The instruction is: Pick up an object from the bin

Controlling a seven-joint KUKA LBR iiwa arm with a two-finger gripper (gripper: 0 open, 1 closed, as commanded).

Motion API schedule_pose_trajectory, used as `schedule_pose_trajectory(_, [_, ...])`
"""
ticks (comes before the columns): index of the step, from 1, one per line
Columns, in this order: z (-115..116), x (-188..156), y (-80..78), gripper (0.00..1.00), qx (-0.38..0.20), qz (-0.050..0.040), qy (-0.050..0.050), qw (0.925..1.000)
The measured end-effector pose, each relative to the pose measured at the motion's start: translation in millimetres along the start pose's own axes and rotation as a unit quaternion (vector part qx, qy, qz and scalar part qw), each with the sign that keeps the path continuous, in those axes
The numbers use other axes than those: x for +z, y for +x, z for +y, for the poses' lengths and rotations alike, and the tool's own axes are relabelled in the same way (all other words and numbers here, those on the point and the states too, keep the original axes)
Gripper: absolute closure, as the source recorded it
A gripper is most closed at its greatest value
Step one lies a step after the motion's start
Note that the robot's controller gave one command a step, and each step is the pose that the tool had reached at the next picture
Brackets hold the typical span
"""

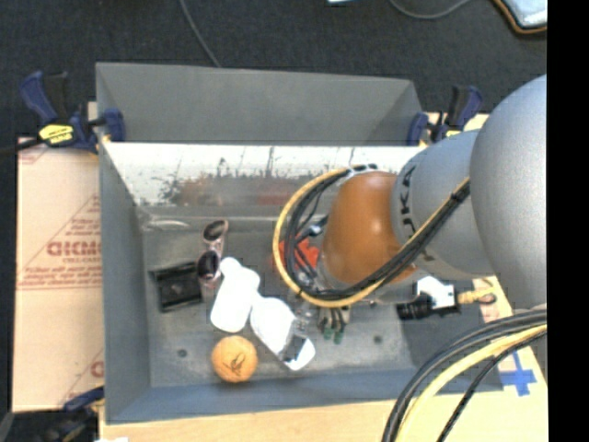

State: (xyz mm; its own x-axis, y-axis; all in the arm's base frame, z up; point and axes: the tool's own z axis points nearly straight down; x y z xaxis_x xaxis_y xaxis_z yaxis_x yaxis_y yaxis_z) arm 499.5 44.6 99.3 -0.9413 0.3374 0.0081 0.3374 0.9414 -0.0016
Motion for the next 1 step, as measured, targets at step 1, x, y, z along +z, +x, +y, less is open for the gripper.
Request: schedule_pose_trajectory(1, [-25.6, 25.3, -96.3, 0.00, 0.107, -0.0219, -0.008, 0.9940])
